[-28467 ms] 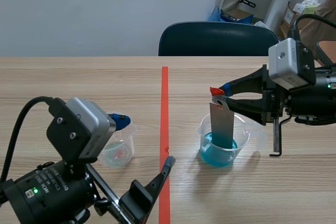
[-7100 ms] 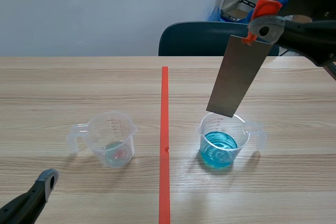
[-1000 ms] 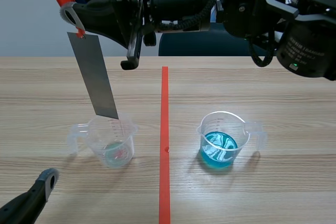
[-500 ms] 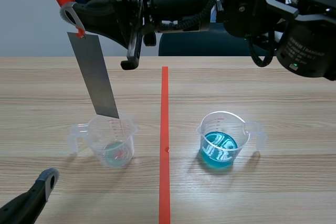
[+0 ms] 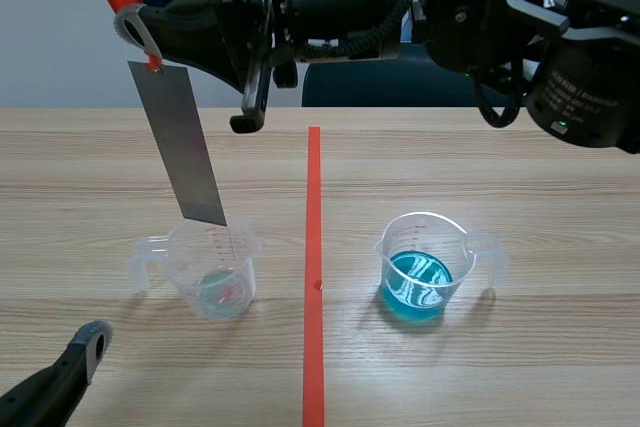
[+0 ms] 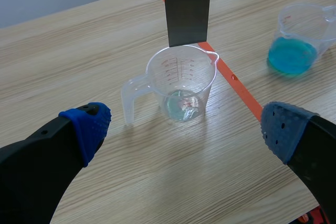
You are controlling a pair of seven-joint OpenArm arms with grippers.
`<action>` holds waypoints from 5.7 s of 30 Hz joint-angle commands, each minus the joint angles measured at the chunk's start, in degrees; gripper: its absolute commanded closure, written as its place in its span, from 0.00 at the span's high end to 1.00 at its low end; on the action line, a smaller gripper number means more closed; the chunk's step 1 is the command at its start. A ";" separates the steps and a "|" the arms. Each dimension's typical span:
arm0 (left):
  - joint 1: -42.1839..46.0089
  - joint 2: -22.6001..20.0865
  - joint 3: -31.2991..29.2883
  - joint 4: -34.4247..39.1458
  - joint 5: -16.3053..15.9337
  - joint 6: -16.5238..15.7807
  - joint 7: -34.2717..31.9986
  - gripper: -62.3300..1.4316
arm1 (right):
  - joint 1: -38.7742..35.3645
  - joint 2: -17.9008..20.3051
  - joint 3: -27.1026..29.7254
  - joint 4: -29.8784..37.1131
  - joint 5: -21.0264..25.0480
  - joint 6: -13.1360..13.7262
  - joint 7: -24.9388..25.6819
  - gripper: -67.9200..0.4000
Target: Do the redox reaction experiment
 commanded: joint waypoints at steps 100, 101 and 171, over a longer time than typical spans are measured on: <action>-0.02 -0.17 0.22 0.96 0.09 -0.13 -0.94 0.98 | -3.80 -14.60 -4.87 -24.30 -47.41 0.39 27.06 1.00; -0.02 -0.17 0.22 0.96 0.09 -0.13 -0.94 0.98 | -3.80 -14.60 -4.87 -24.30 -47.41 0.39 27.06 1.00; -0.02 -0.17 0.22 0.96 0.09 -0.13 -0.94 0.98 | -3.80 -15.23 -4.85 -24.30 -47.41 0.39 26.38 1.00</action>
